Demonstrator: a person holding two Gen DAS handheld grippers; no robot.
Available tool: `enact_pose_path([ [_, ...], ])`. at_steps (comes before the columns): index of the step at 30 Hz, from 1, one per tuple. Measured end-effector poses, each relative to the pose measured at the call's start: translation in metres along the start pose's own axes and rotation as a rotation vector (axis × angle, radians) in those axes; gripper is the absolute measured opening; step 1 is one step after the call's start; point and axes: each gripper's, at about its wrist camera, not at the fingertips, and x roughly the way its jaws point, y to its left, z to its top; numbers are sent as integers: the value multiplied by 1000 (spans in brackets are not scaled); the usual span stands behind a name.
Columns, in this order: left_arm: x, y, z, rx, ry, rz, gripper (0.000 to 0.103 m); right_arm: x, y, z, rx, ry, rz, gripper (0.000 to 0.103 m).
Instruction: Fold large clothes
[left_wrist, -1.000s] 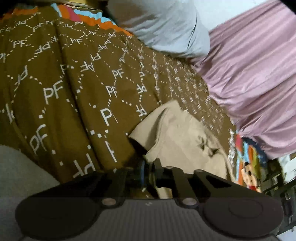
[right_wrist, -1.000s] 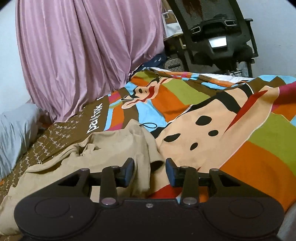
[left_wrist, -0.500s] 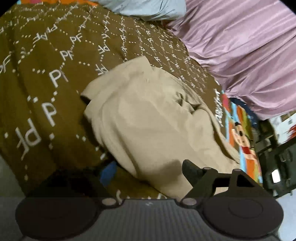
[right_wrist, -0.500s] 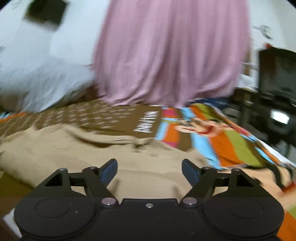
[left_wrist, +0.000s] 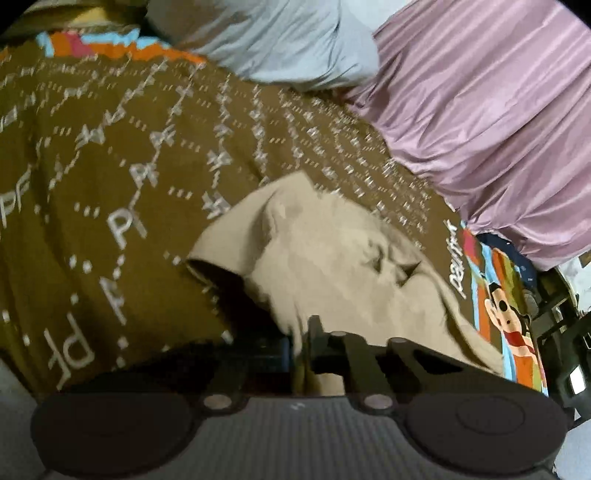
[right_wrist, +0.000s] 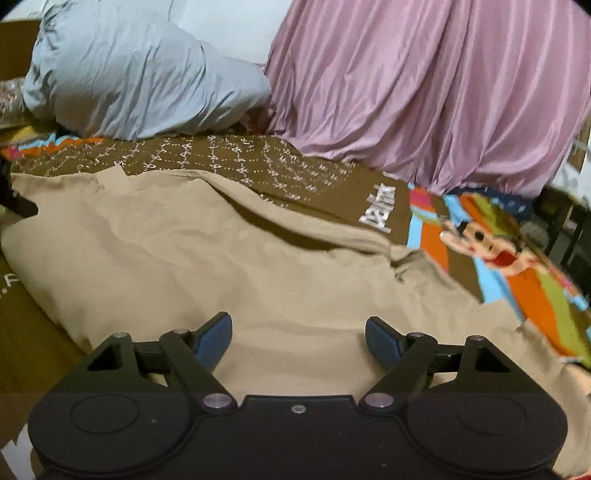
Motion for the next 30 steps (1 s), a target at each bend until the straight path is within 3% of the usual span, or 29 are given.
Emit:
enact_pose_path([
  [3,-17,-36,3,121,-68,15,3,3,-5,-5,48,4,22,81],
  [6,-35,-92,8,293,-131,-38,2,4,-12,-8,98,5,47,81],
  [11,-44,-195,1,570,-109,-141,3,3,-22,-11,177,2,96,79],
  [15,-39,-265,-27,783,-71,-177,3,-12,-56,-2,344,-17,158,57],
  [17,-34,-290,-41,841,-34,-196,3,-27,-86,6,462,-25,156,55],
  [23,-17,-340,-87,980,57,-209,3,-60,-194,-8,871,-25,449,56],
  [27,-14,-356,-121,1073,113,-241,3,-47,-235,-41,1139,-41,641,62],
  [30,-13,-365,-148,1148,151,-276,3,-33,-250,-61,1357,-88,786,76],
])
